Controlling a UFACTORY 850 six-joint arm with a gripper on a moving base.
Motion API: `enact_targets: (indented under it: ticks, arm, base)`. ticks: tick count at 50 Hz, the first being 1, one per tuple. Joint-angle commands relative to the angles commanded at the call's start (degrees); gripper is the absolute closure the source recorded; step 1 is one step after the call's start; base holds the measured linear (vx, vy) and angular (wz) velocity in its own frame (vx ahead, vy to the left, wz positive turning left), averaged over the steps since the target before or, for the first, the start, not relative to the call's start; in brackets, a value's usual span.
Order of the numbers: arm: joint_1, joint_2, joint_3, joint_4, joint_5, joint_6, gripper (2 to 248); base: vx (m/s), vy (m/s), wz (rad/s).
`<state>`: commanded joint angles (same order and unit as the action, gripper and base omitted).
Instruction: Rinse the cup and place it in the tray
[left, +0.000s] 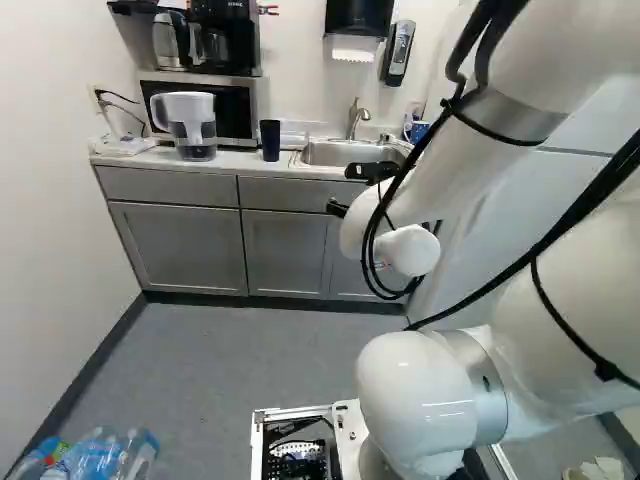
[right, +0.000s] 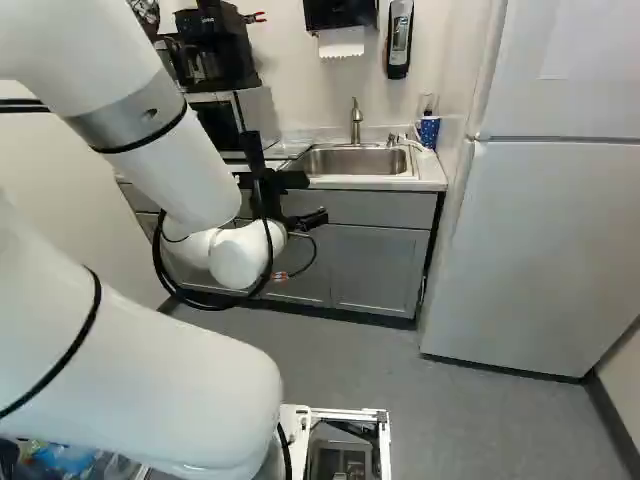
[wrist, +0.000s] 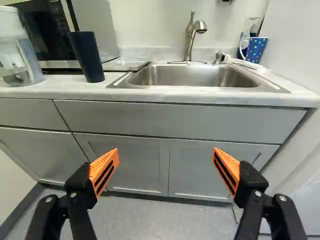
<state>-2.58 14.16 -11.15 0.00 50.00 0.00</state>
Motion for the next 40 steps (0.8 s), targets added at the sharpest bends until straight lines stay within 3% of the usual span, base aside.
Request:
enact_targets:
  ticks: [40]
  arm:
    - [-1.3, 0.3, -5.4, 0.0, 0.0, 0.0, 3]
  base:
    - [0.0, 0.0, 0.0]
